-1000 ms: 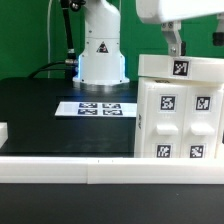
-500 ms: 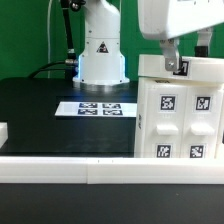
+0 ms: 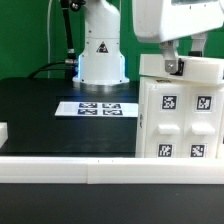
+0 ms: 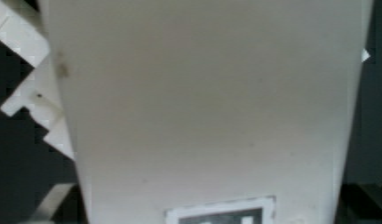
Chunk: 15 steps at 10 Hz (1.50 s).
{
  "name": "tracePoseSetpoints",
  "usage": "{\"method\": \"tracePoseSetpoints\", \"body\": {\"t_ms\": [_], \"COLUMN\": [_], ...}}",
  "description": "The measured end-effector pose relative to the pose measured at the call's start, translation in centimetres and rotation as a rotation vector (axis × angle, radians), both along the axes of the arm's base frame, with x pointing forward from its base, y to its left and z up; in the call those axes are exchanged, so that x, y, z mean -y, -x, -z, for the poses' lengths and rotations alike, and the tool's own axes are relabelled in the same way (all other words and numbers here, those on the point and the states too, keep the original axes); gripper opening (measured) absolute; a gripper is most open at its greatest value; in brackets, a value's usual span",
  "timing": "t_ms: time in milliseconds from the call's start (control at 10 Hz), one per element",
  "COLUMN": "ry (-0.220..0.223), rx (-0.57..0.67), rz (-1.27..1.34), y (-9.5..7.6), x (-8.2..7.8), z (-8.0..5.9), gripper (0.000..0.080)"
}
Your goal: Assemble cabinet
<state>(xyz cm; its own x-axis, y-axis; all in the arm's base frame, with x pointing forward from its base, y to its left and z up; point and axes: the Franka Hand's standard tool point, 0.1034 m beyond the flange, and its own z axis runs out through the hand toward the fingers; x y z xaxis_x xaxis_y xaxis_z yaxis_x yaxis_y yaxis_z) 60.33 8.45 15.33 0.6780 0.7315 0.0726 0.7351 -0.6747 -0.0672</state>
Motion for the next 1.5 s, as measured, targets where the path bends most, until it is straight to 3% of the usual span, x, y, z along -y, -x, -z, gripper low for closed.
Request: {"method": "tracePoseSetpoints", "body": {"t_ms": [700, 1200, 1500], "ry": [-0.001, -0.035, -0.05], "rx": [-0.032, -0.041, -0.063], "rz": [0.303, 0.841, 1.014], "y": [-0.06, -0.45, -0.53], "x": [0.07, 0.12, 0.04], "z": [-0.05, 0.07, 0.06], "gripper": [0.0562, 0.0562, 0.0562]}}
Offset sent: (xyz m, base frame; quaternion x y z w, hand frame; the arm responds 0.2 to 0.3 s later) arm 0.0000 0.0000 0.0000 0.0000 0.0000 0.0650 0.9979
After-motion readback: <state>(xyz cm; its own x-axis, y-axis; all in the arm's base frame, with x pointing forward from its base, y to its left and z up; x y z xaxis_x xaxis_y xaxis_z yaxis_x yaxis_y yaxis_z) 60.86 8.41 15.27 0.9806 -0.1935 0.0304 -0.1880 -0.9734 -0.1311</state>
